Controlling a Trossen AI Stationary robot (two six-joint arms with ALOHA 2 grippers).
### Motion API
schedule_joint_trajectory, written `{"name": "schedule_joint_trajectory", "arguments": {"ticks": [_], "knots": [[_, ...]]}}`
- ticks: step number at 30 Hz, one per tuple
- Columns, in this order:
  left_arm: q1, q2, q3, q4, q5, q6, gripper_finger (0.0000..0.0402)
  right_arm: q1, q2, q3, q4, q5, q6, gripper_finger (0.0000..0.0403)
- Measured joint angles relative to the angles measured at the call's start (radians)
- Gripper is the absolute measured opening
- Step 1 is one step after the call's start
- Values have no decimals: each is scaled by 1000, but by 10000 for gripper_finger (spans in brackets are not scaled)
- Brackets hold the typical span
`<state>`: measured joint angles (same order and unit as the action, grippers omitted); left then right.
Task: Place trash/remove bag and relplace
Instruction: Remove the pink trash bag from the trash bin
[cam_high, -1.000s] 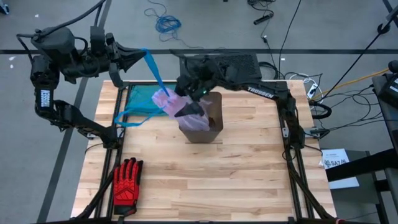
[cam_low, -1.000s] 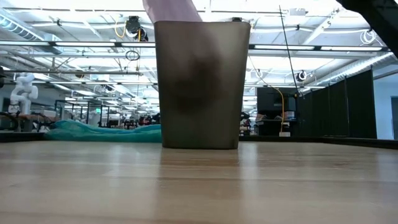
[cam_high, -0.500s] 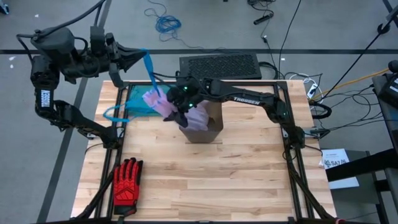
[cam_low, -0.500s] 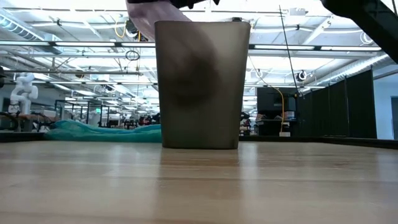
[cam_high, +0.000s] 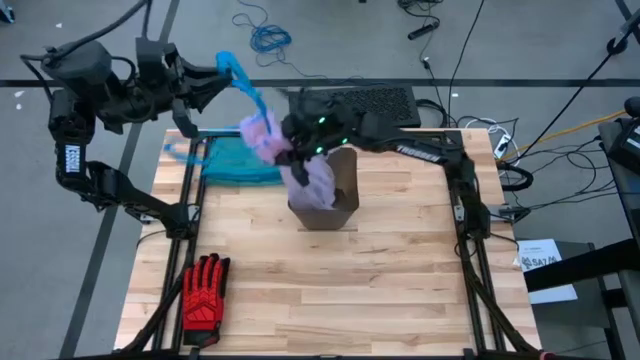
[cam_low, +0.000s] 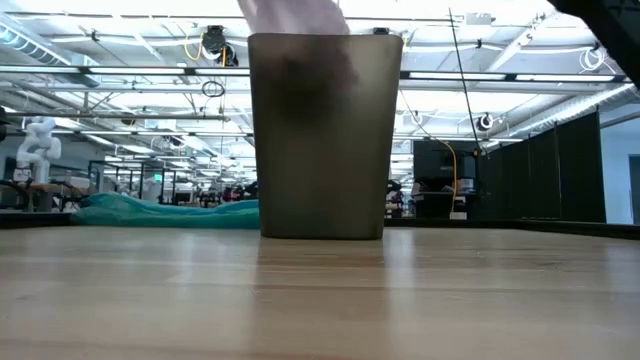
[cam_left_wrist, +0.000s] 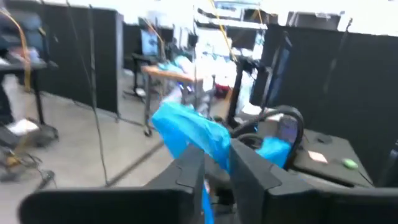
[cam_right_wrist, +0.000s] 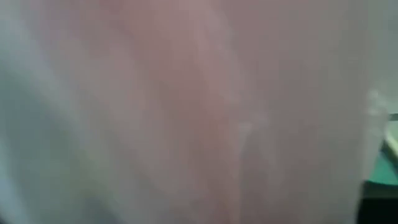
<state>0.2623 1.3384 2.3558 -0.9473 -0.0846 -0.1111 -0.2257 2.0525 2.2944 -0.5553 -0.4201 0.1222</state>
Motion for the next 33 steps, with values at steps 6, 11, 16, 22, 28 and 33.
{"name": "schedule_joint_trajectory", "arguments": {"ticks": [6, 11, 16, 22, 28, 33], "knots": [[0, 0, 0, 124, -55, 50, 132, -48, -76, 1, -7, 19, 34, 0], [0, -24, 0, 252, -55, 105, 158, -85, -133, 1, -8, 57, 34, 0], [0, -43, 0, 310, -55, 145, 162, -127, -173, 1, -19, 103, 26, 0], [0, -54, 1, 312, -55, 151, 162, -211, -255, 1, -45, 211, -67, 0], [0, -52, 0, 227, -353, 153, 140, -324, -369, 1, -177, 298, -177, 0], [1, -45, 0, 142, -466, 144, 92, -405, -453, 1, -369, 403, -189, 0]]}}
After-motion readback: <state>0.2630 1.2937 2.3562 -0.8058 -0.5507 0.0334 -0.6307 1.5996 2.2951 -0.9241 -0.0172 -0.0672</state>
